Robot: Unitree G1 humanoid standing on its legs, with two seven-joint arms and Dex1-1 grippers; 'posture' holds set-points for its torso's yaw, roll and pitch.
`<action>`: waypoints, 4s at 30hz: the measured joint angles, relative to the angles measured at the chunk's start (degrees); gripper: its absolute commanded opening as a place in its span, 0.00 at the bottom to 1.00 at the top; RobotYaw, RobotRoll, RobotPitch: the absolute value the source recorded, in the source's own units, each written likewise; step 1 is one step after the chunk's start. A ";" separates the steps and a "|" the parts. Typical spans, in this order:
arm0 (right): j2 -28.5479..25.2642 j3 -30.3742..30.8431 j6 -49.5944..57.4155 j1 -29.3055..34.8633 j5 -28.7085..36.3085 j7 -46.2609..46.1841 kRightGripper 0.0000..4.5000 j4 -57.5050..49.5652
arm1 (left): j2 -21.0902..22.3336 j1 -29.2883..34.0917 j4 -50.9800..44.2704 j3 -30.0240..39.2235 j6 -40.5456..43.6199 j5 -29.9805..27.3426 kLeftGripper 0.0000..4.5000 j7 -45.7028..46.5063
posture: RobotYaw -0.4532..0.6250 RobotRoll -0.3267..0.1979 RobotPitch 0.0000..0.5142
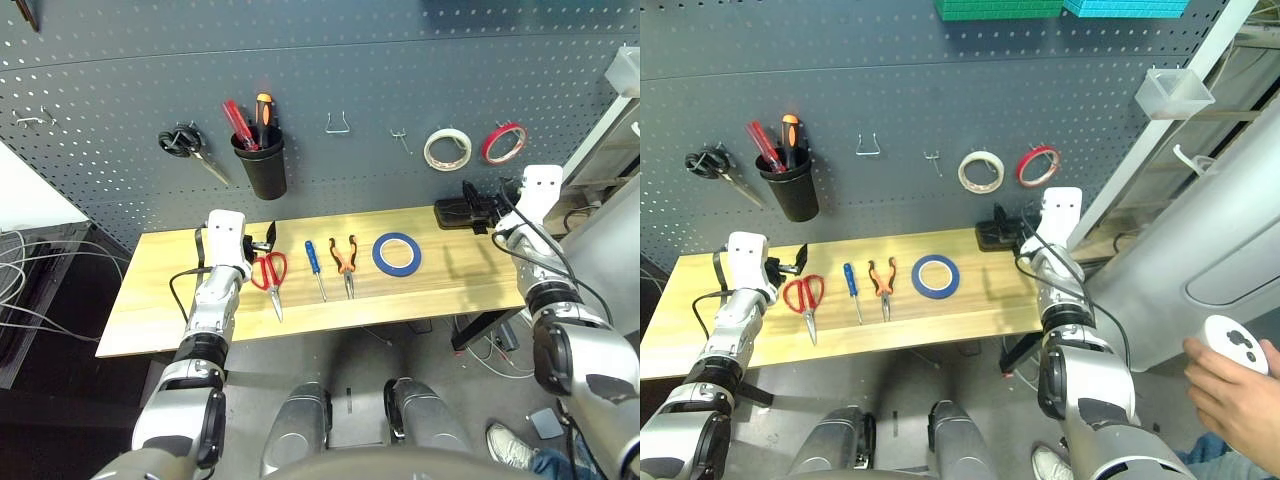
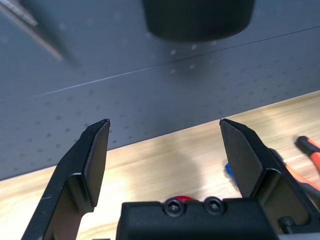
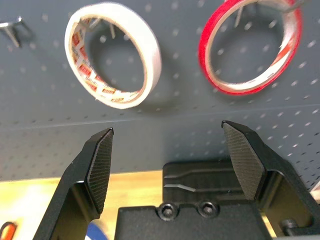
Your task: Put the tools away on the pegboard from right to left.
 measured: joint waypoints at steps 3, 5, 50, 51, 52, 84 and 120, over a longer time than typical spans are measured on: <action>0.23 0.33 3.02 0.28 -0.01 1.09 1.00 0.00 | 0.06 -0.03 -1.06 -1.09 0.01 0.55 1.00 -1.13 | 0.45 0.62 0.16; 0.95 0.73 5.59 0.53 -0.05 1.60 1.00 0.06 | 0.08 0.04 -1.24 -1.90 0.24 0.99 1.00 -1.88 | 0.45 0.62 0.17; 9.11 6.63 24.57 -3.30 -5.79 -13.38 1.00 3.06 | -3.86 15.82 -24.23 -10.44 10.13 4.65 1.00 -4.37 | 0.51 0.62 0.56; 9.19 6.31 24.87 -3.46 -5.64 -13.89 1.00 3.20 | -3.86 15.82 -24.50 -10.51 10.26 4.65 1.00 -4.37 | 0.51 0.62 0.56; 9.27 5.84 25.23 -3.67 -5.29 -14.48 1.00 3.37 | -3.86 15.83 -24.76 -10.53 10.44 4.65 1.00 -4.37 | 0.51 0.62 0.56; 12.30 1.37 29.47 -7.09 -0.89 -17.26 0.37 5.16 | -2.56 18.42 -30.26 -10.45 14.43 4.44 1.00 -4.72 | 0.52 0.62 0.61; 12.44 2.29 30.74 -8.04 -1.26 -17.58 0.16 5.17 | -3.14 14.62 -26.41 -9.54 13.31 4.13 1.00 -4.14 | 0.51 0.62 0.45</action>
